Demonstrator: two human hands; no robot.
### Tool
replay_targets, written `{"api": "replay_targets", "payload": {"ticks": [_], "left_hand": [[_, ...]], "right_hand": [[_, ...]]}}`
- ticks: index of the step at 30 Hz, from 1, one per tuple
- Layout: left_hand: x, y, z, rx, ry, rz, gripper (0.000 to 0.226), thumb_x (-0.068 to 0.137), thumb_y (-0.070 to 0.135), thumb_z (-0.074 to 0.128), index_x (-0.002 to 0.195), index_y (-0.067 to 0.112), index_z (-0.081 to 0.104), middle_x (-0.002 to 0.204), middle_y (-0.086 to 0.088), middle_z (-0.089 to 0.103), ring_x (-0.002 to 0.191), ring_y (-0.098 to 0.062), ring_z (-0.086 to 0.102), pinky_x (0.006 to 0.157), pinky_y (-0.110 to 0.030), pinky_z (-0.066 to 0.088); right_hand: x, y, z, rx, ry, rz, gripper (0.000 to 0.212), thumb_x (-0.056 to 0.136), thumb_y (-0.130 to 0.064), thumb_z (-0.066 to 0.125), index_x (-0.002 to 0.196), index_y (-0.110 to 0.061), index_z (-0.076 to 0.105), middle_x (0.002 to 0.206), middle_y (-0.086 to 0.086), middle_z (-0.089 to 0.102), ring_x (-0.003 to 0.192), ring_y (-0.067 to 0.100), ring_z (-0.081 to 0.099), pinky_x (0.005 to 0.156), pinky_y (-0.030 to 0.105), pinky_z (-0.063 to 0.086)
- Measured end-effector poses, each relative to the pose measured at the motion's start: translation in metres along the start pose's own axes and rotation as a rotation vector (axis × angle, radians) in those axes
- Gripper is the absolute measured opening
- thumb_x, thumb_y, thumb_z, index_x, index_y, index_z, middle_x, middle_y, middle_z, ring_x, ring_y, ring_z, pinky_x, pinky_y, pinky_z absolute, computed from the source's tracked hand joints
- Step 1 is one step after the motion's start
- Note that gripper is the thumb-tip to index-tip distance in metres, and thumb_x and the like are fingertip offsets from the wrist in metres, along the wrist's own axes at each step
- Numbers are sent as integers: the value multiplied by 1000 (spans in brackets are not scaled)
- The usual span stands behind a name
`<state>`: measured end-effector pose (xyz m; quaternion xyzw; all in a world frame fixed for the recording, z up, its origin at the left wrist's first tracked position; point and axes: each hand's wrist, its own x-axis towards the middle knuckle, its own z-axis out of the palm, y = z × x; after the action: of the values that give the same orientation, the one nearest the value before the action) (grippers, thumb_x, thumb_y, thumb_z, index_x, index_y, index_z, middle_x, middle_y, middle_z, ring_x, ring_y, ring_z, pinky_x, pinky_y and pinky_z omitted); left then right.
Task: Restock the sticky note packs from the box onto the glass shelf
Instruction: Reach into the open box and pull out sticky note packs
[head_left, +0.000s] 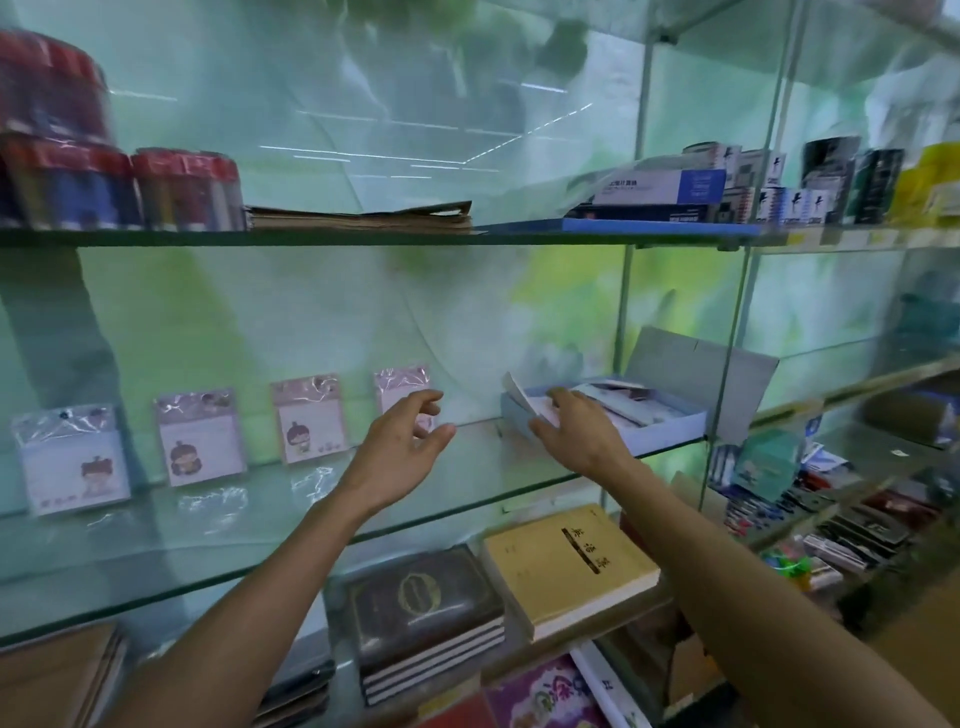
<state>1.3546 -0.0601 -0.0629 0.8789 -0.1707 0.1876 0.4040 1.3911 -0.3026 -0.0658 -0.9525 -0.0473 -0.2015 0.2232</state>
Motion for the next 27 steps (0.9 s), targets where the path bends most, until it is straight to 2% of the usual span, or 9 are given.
{"api": "replay_targets", "payload": {"ticks": [5,9,11,13,16,17,20,24,27], "left_hand": [[15,-10,9,-65,47,-24,39,95,34,58,132,28,50,121,10,61,94,-4,64,67,-8,42],[23,-21,12,-85,59,-37,34,94,33,59,127,31,53,117,13,62,91,-4,65,63,-3,42],[27,-26,11,-97,64,-43,33,94,30,60,127,31,54,116,13,63,90,-5,65,62,-2,42],[31,-28,11,-131,63,-55,31,94,29,60,125,30,55,114,12,64,89,-7,66,66,-7,47],[38,-30,9,-240,75,-98,25,94,29,60,120,28,59,108,9,65,84,-11,69,79,-32,59],[40,-29,8,-277,81,-113,24,95,29,59,119,27,60,108,6,66,83,-12,71,79,-34,60],[48,-29,5,-384,95,-153,21,96,26,58,116,21,61,107,-4,67,82,-16,72,67,-24,58],[55,-26,0,-581,105,-233,16,97,23,56,107,12,62,92,-18,68,64,-22,66,61,-31,56],[56,-26,-5,-650,95,-264,25,98,27,55,112,6,58,75,-16,67,58,-25,61,58,-36,54]], "right_hand": [[44,0,16,5,10,5,56,94,-43,49,137,-7,44,136,17,53,123,36,50,98,44,44],[65,0,30,-89,22,-16,36,95,-33,45,114,-4,56,115,22,63,105,39,59,79,39,47],[73,2,36,-95,40,-4,31,97,-31,42,100,-6,58,106,22,66,96,39,62,68,36,43],[78,4,38,-67,67,6,26,97,-27,41,86,-9,57,97,22,67,89,39,63,64,34,40],[80,-1,33,-14,162,-5,23,95,-21,43,77,-10,50,86,18,65,81,38,61,58,33,38],[82,-4,31,23,210,-21,23,95,-20,43,78,-8,53,84,17,65,79,37,59,57,34,39],[85,-18,21,239,294,-80,24,94,-18,46,87,-4,63,80,14,67,73,33,60,61,37,45],[84,-33,18,602,122,-21,23,91,-19,57,88,2,66,77,14,66,66,23,53,64,32,43],[77,-44,26,772,-7,-49,16,90,-17,62,87,-3,69,84,18,70,70,16,56,66,32,44]]}}
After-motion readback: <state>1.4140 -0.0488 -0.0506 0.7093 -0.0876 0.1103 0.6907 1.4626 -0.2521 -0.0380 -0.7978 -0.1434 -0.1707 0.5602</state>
